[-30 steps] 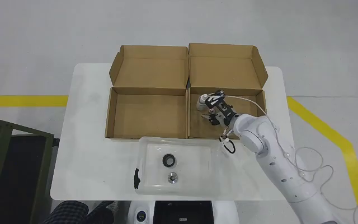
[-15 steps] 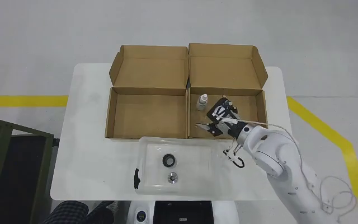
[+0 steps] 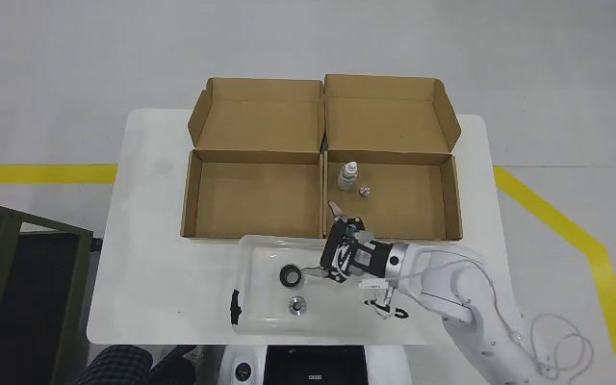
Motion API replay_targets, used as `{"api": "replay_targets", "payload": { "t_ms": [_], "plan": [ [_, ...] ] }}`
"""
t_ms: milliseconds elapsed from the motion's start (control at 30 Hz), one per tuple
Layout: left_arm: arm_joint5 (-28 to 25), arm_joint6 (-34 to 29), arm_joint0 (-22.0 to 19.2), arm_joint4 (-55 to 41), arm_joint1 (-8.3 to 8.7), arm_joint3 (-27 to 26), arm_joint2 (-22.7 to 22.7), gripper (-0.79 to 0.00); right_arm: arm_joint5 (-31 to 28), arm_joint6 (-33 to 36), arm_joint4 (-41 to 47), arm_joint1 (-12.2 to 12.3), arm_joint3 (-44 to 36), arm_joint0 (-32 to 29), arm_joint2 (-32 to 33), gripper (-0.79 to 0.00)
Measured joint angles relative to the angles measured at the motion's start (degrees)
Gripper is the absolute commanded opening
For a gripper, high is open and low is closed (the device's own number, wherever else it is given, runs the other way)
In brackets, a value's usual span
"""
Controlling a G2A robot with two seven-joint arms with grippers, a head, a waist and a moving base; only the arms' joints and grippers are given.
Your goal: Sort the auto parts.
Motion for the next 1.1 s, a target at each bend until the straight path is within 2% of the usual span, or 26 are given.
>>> {"api": "replay_targets", "payload": {
  "t_ms": [467,933,1100],
  "plan": [
    [0.0,0.0,0.0,0.0,0.0,0.0,0.0,0.0,-3.3,0.3,-7.6,-1.0,3.5,2.5,-9.6,0.0],
    [0.0,0.0,0.0,0.0,0.0,0.0,0.0,0.0,-3.3,-0.4,-9.4,-1.6,7.4,3.3,-12.9,0.0],
    [0.0,0.0,0.0,0.0,0.0,0.0,0.0,0.0,-2.8,0.1,-8.6,-2.0,9.2,4.4,-13.8,-0.062]
  ]
}}
